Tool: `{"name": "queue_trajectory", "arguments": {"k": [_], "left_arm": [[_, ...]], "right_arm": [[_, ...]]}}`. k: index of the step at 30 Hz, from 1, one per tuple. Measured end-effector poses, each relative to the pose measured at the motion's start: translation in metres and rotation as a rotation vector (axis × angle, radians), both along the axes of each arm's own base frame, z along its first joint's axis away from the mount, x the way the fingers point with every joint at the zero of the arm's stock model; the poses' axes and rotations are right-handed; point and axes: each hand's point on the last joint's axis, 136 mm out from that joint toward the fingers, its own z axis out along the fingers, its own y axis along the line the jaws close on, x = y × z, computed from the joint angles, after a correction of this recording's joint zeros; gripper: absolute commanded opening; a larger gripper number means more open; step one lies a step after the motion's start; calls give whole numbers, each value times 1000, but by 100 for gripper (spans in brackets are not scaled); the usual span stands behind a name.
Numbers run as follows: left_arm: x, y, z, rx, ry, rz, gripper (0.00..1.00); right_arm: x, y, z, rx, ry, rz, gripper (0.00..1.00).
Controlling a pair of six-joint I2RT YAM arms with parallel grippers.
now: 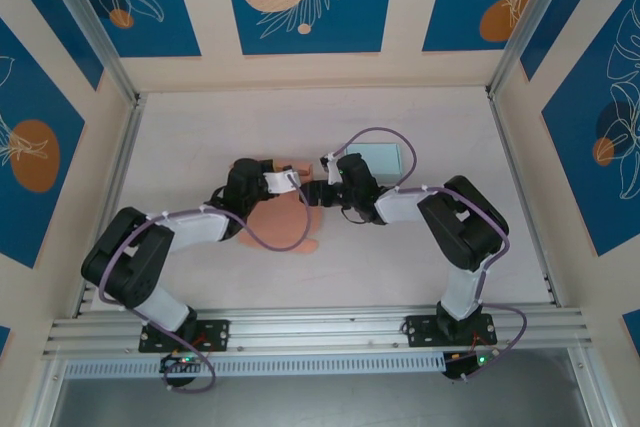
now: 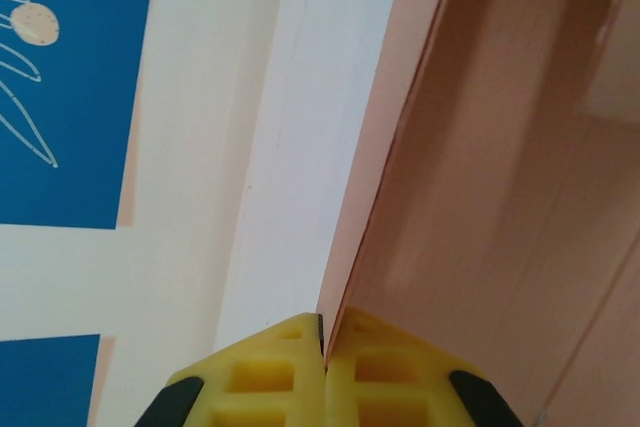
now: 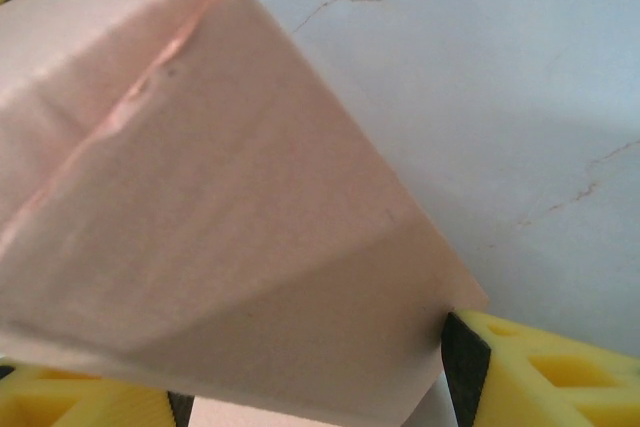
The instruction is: Fold the paper box
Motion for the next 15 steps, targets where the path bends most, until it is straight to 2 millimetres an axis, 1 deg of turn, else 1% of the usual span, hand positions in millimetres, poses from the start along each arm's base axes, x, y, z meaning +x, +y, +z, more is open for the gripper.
{"name": "queue_trajectory", "arguments": {"k": [8, 15], "left_arm": [[-10, -1, -3, -6, -46, -4, 0], [-17, -5, -6, 12, -52, -19, 0]], "right_arm": [[-2, 1, -3, -27, -46, 6, 65], [-2, 3, -6, -112, -138, -1, 64]]}}
